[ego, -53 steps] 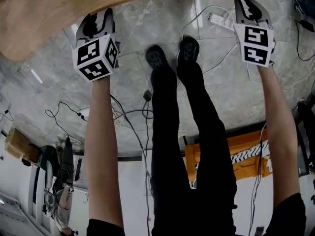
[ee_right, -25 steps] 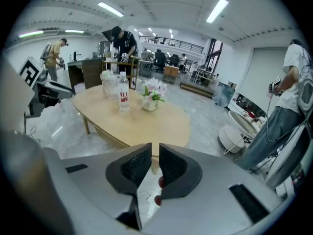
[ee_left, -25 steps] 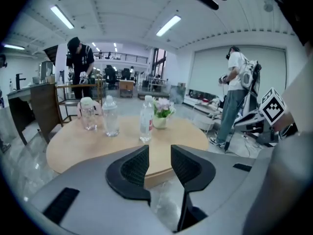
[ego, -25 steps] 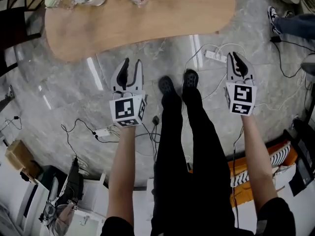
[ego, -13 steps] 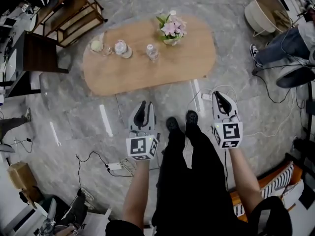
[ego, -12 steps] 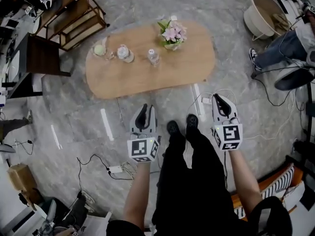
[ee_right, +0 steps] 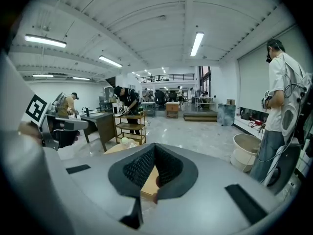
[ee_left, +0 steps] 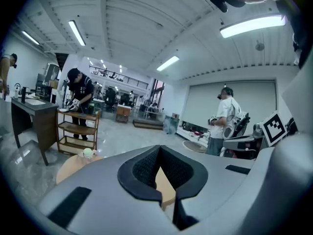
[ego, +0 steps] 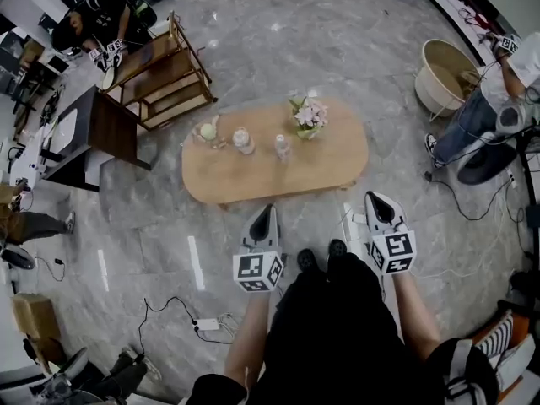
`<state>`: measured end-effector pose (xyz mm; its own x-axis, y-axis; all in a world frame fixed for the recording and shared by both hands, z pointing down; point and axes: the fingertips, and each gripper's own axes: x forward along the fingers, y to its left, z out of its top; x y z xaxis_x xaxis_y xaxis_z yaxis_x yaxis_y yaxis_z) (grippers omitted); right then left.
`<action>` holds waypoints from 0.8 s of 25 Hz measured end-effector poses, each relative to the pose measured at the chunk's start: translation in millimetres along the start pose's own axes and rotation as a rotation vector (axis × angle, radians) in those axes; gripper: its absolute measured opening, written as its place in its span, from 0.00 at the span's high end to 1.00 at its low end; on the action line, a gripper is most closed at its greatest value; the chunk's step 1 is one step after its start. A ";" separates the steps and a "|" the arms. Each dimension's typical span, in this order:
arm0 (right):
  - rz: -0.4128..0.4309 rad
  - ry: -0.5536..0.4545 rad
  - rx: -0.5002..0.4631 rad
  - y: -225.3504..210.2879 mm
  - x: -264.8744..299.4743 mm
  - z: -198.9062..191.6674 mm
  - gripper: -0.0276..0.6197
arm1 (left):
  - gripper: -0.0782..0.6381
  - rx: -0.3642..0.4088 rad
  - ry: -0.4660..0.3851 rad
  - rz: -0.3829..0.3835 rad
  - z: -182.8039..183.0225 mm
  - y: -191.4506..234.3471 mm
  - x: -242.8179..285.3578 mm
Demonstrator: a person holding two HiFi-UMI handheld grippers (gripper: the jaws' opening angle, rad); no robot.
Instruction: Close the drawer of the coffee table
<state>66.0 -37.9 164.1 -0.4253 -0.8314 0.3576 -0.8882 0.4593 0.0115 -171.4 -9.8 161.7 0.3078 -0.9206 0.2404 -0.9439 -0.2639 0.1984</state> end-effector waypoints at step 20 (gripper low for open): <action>0.198 -0.161 -0.016 41.9 -164.7 21.6 0.94 | 0.87 0.019 -0.125 -0.074 7.9 -137.2 -129.5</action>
<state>95.0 111.5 85.5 -0.6137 -0.7635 0.2011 -0.7827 0.6218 -0.0282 -82.7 143.4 95.9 0.3603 -0.9269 0.1053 -0.9218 -0.3365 0.1926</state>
